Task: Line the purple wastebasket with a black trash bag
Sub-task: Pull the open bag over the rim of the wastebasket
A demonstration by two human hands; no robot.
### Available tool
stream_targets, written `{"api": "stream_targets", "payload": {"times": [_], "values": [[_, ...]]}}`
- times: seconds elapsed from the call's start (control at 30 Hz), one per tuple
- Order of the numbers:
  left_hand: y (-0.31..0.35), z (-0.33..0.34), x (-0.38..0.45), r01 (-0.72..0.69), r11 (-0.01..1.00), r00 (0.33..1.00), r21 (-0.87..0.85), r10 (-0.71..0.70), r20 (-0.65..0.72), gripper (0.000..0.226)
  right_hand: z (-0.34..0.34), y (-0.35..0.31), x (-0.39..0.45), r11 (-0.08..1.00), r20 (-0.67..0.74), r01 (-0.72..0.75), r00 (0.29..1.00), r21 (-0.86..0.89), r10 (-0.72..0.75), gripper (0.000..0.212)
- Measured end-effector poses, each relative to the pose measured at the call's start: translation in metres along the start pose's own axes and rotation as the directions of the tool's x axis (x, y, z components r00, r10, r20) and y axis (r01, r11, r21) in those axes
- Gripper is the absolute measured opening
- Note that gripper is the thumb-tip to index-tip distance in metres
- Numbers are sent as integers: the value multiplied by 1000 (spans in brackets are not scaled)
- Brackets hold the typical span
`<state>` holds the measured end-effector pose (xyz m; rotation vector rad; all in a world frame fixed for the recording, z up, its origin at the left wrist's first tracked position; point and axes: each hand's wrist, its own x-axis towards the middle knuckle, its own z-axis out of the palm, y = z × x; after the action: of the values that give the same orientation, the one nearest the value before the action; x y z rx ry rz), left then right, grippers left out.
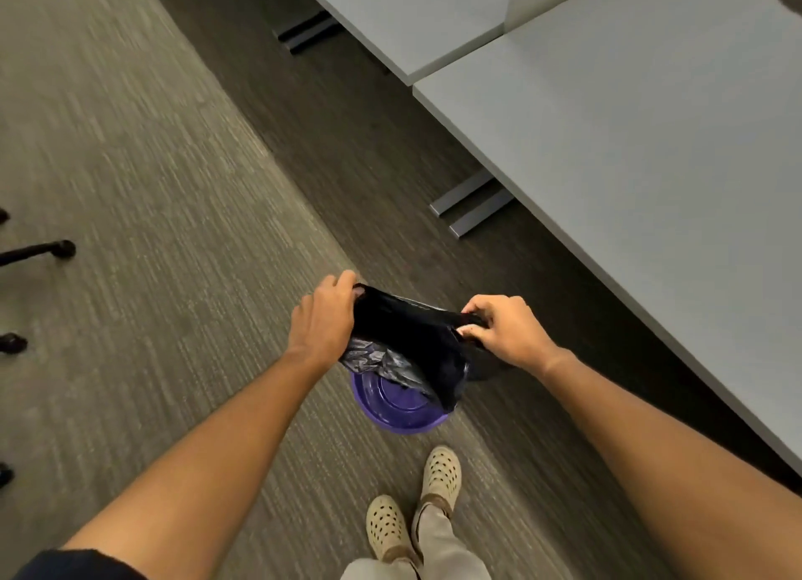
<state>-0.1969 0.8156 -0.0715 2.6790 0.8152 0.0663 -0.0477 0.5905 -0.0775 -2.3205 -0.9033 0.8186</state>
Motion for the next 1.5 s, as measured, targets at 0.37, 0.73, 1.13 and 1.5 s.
{"api": "stream_targets", "payload": {"times": [0.37, 0.73, 1.13, 1.5], "values": [[-18, 70, 0, 0, 994, 973, -108, 25, 231, 16, 68, 49, 20, 855, 154, -418, 865, -306, 478, 50], [-99, 166, 39, 3, 987, 921, -159, 59, 385, 21, 169, 102, 72, 760, -91, -553, 785, 342, 612, 19], [-125, 262, 34, 588, 720, 809, -368, -522, 271, 13, 233, 146, 109, 374, -57, -405, 611, 834, 790, 32], [-162, 351, 74, 665, 457, 711, -591, -628, 315, 13, 242, 236, 130, 197, 316, -497, 761, 845, 567, 11]]}}
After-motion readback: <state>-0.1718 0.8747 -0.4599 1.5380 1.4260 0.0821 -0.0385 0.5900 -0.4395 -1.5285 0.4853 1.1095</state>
